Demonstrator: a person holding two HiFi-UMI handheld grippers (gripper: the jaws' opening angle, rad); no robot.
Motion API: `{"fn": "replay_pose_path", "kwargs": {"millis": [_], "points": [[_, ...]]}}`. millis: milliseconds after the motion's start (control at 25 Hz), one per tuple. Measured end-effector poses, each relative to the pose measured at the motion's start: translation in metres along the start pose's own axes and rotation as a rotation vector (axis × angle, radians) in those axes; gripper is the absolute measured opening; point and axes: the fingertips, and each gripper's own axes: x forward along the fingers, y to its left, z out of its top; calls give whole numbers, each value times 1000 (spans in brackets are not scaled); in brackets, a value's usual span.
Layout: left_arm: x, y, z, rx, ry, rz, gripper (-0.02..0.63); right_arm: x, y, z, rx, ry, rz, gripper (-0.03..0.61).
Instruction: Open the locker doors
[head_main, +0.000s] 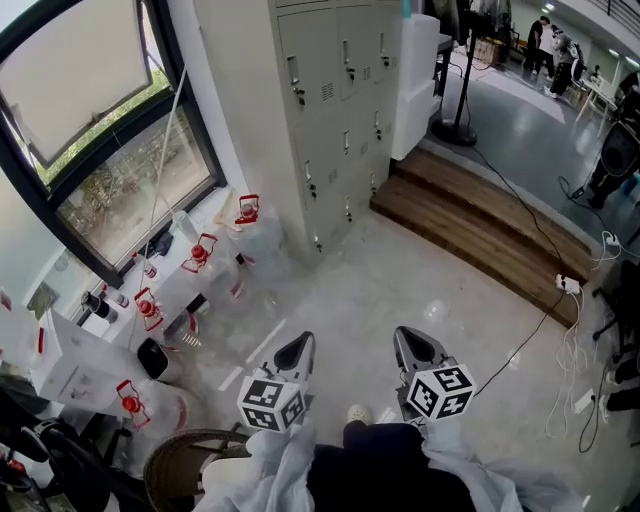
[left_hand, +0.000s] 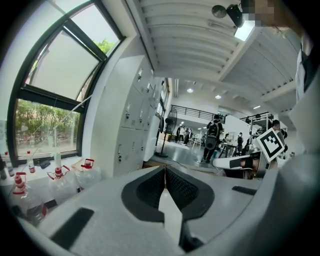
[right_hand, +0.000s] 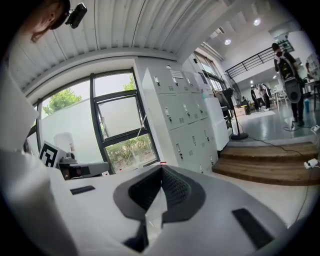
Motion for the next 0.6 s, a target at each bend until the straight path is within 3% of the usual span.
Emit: {"fn": "replay_pose_path", "kwargs": {"millis": [600], "points": [[72, 22, 15, -1, -17, 37, 11, 60, -53, 35, -48, -20, 18, 0]]}}
